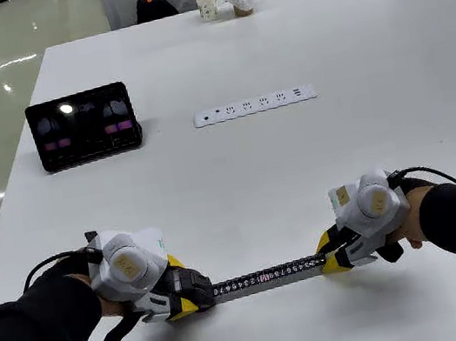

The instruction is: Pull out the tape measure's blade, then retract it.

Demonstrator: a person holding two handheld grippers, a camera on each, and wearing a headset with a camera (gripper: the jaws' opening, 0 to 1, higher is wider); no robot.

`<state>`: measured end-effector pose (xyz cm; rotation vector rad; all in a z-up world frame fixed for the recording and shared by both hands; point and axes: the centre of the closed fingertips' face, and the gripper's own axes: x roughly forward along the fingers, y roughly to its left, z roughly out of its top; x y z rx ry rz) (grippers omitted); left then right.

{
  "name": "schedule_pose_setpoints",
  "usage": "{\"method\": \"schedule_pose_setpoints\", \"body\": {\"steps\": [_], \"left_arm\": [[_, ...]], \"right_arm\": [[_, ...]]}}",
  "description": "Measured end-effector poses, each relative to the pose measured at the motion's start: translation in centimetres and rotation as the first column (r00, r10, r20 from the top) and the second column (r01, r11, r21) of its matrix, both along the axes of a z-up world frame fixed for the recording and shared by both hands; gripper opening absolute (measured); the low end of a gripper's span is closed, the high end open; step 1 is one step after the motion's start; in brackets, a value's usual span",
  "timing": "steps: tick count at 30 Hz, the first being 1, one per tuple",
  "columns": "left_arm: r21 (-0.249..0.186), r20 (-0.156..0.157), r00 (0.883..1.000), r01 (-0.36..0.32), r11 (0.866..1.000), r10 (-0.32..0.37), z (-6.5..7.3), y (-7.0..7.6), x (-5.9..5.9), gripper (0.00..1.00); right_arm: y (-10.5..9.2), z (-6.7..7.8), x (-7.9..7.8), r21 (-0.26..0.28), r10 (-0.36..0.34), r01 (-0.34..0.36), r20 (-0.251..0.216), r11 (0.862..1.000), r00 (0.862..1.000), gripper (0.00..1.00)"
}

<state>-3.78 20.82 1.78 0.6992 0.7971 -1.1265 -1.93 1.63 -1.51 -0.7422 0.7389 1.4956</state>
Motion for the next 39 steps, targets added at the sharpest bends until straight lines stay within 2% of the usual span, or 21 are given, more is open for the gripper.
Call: {"method": "schedule_pose_setpoints", "body": {"steps": [39], "left_arm": [[0.001,0.002,1.000,-0.001,1.000,0.001,0.0,0.0,-0.1,0.32]], "right_arm": [[-3.0,0.3,0.3,-0.016,-0.026,0.026,0.002,1.000,1.000,0.10]]}}
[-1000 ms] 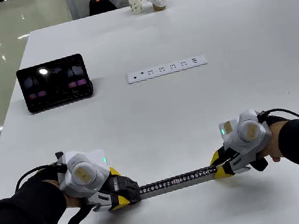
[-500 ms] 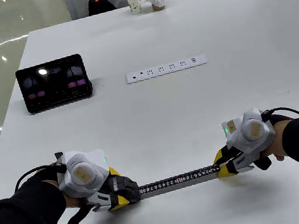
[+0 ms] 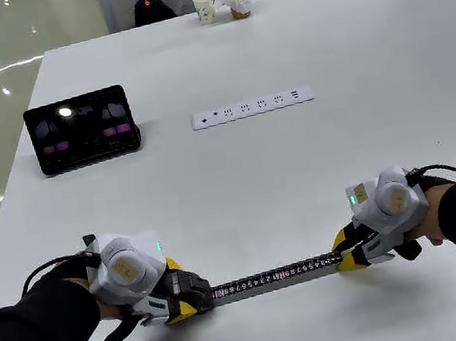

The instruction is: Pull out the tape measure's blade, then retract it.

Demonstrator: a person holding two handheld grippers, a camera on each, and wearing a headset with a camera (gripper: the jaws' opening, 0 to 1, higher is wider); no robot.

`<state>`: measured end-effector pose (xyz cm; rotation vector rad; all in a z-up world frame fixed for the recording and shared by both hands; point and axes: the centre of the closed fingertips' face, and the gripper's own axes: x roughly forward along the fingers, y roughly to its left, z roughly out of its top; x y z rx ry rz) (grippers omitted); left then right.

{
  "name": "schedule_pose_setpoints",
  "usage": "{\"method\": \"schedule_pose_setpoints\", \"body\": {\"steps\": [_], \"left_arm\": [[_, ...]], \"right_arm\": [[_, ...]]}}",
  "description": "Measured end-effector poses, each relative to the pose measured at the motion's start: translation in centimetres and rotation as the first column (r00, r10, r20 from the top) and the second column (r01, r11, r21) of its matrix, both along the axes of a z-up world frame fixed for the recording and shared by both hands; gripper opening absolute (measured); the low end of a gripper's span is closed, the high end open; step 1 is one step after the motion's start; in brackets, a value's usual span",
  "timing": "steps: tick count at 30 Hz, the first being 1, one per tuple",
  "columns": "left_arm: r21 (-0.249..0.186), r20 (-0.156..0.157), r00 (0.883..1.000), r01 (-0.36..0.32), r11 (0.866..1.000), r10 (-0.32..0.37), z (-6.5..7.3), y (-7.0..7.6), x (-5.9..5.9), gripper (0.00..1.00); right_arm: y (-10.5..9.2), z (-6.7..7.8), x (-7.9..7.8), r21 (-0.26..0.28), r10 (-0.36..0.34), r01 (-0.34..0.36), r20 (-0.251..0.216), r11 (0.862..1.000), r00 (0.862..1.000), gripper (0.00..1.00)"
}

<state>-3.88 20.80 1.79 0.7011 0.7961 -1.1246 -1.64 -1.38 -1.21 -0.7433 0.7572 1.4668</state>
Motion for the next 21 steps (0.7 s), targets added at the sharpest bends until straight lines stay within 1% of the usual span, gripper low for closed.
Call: {"method": "schedule_pose_setpoints", "body": {"steps": [21], "left_arm": [[0.003,-0.001,1.000,0.001,1.000,-0.001,0.1,-0.1,0.0,0.32]], "right_arm": [[-1.3,-0.1,0.2,-0.007,-0.012,0.013,0.002,1.000,1.000,0.10]]}}
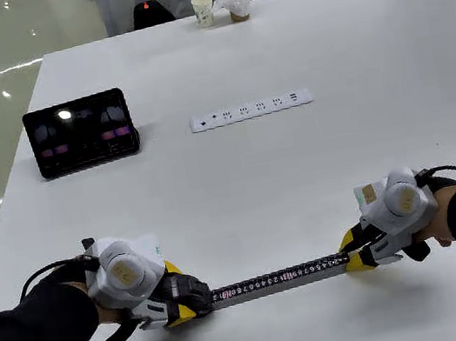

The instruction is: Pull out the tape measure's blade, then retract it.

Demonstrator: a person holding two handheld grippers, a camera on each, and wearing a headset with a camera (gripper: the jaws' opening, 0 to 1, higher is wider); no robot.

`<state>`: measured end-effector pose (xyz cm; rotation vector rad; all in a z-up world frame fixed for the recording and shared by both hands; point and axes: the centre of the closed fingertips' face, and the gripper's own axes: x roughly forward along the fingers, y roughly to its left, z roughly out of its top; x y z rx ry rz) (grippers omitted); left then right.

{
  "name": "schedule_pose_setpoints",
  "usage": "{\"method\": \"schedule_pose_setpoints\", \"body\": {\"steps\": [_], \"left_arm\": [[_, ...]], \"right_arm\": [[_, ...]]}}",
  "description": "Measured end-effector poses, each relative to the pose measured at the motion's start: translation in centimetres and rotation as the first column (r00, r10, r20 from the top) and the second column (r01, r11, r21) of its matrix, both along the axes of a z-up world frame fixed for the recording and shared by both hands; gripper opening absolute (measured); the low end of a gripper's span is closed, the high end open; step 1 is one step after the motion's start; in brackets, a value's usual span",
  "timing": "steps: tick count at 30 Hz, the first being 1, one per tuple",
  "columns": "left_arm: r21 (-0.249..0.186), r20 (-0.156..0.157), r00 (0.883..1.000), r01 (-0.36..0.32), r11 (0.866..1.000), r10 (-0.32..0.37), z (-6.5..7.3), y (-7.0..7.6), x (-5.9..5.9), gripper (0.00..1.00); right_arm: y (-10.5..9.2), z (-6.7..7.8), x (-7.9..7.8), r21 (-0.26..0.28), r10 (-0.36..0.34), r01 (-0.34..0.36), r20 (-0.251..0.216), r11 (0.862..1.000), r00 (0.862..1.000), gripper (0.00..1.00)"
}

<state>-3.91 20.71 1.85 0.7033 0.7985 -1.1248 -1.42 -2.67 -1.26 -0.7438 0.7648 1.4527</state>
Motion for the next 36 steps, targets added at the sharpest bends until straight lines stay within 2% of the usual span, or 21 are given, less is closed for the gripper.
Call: {"method": "schedule_pose_setpoints", "body": {"steps": [26,29,36], "left_arm": [[-0.007,0.006,1.000,-0.008,1.000,0.008,-0.07,-0.07,0.13,0.32],[0.003,0.023,1.000,0.013,1.000,-0.013,-0.08,-0.22,0.03,0.32],[0.008,0.016,1.000,0.003,1.000,-0.004,-0.04,-0.21,0.11,0.32]], "right_arm": [[-0.71,0.03,0.18,-0.005,-0.018,0.018,-0.006,1.000,1.000,0.11],[-0.62,-0.02,0.17,-0.006,-0.008,0.008,-0.003,1.000,1.000,0.12],[-0.58,-0.05,0.10,-0.021,0.013,-0.013,-0.001,1.000,1.000,0.12]]}}
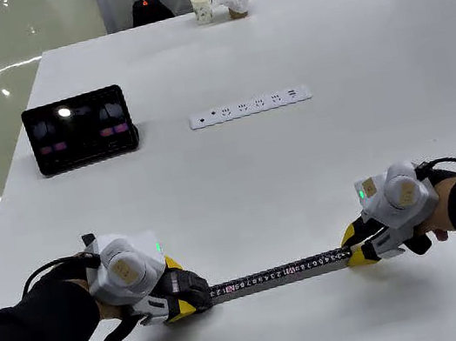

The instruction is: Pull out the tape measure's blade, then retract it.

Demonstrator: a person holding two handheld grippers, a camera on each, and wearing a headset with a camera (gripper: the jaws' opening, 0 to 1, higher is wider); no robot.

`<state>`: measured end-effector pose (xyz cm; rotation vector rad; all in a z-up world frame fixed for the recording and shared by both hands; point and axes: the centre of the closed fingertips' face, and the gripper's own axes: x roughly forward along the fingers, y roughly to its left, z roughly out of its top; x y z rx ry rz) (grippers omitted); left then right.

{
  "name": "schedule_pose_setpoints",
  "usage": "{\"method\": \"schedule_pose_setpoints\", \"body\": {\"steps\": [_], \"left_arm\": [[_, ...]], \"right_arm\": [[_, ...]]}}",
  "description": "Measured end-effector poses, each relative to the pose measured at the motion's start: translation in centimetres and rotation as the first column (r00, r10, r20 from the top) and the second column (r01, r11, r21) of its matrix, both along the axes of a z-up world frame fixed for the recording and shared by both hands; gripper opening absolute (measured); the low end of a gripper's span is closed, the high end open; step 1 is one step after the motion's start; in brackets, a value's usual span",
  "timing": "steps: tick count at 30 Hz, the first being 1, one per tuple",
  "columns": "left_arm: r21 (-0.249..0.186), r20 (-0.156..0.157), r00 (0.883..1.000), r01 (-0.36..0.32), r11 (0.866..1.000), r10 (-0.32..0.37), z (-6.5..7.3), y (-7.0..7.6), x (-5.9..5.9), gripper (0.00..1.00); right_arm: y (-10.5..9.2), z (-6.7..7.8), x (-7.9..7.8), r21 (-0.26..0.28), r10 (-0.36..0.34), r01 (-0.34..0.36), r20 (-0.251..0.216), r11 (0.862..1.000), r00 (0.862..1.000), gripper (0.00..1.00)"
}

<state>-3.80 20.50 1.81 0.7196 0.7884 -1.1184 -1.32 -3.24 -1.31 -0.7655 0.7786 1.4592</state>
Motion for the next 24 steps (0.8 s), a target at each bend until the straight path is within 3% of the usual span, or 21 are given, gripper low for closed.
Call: {"method": "schedule_pose_setpoints", "body": {"steps": [14,18,24], "left_arm": [[0.021,-0.009,1.000,0.007,1.000,-0.007,0.15,0.22,0.07,0.32],[0.036,-0.037,0.999,-0.001,0.999,0.002,0.19,0.61,-0.09,0.34],[0.033,-0.042,0.999,0.004,0.999,-0.003,0.74,0.74,-0.20,0.38]], "right_arm": [[-0.06,0.00,-0.21,-0.028,-0.011,0.011,-0.011,1.000,1.000,0.13],[-0.11,0.01,-0.37,-0.045,0.016,-0.016,0.001,0.999,1.000,0.16],[-0.36,0.07,-0.51,-0.071,0.033,-0.032,0.003,0.997,0.999,0.20]]}}
